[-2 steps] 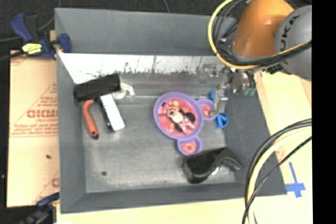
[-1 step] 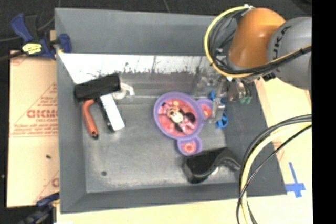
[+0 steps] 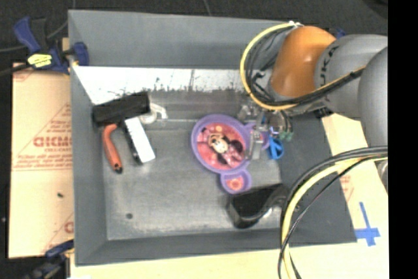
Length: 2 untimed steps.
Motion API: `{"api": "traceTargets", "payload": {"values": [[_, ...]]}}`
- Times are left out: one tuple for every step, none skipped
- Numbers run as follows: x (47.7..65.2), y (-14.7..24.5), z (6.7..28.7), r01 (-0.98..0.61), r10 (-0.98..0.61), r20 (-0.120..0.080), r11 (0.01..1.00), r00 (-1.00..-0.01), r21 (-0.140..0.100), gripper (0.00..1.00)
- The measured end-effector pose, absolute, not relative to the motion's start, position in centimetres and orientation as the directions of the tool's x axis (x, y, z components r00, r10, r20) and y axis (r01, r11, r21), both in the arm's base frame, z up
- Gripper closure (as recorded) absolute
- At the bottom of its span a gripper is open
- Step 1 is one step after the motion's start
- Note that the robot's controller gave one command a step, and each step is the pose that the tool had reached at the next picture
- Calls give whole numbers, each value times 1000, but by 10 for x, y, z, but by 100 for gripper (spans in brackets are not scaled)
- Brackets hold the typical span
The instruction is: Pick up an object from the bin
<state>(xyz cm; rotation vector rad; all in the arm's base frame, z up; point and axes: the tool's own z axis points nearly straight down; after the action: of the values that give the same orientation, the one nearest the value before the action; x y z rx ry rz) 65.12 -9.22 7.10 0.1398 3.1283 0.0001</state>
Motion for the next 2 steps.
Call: {"api": "traceTargets", "payload": {"values": [[650, -105, 76, 140, 140, -36, 990, -989, 0, 100], [650, -105, 76, 140, 140, -36, 990, -990, 0, 100]]}}
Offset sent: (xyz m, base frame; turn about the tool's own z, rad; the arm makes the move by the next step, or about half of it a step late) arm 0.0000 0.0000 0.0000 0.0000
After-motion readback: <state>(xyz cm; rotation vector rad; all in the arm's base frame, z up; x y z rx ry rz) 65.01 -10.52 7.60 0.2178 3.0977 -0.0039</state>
